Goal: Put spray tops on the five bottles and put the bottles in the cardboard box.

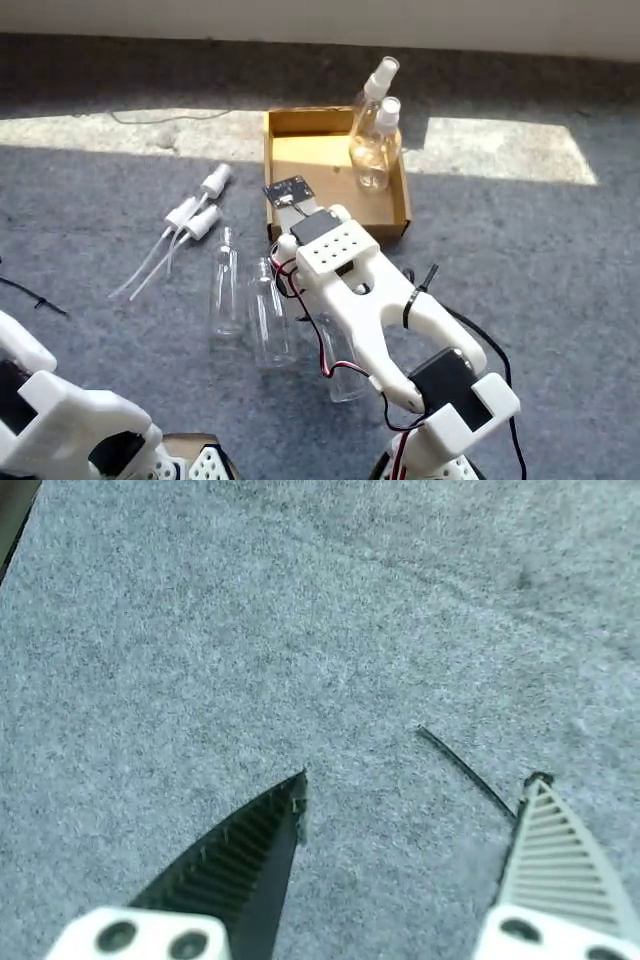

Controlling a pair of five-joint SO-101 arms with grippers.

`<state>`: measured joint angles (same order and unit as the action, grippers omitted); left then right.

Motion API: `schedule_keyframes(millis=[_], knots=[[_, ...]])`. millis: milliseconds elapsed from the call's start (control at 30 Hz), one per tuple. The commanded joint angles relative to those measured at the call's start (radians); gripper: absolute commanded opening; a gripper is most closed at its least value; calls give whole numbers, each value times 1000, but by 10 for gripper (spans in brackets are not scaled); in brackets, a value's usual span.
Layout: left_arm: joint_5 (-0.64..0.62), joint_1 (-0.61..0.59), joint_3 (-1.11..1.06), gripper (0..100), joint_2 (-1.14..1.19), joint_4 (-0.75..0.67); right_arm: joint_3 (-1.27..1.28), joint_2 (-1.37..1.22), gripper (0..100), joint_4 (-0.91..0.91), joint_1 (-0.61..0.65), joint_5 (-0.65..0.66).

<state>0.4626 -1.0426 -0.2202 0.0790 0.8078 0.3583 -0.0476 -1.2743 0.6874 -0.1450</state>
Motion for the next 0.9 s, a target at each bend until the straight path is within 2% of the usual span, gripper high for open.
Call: schedule_keyframes(millis=[0,167,400,600,700,867], knots=[[6,-1,10,302,-10,-17,61,44,289,56,8,-12],[6,-1,7,302,-12,-17,137,44,289,143,7,-15],[6,-1,5,302,-16,-12,162,42,272,173,-2,-17],[6,-1,5,299,-18,-12,162,42,94,174,-87,-8],[6,1,5,299,-18,-11,163,42,15,174,-110,77],[6,22,15,298,-21,-11,163,48,5,173,-125,110]])
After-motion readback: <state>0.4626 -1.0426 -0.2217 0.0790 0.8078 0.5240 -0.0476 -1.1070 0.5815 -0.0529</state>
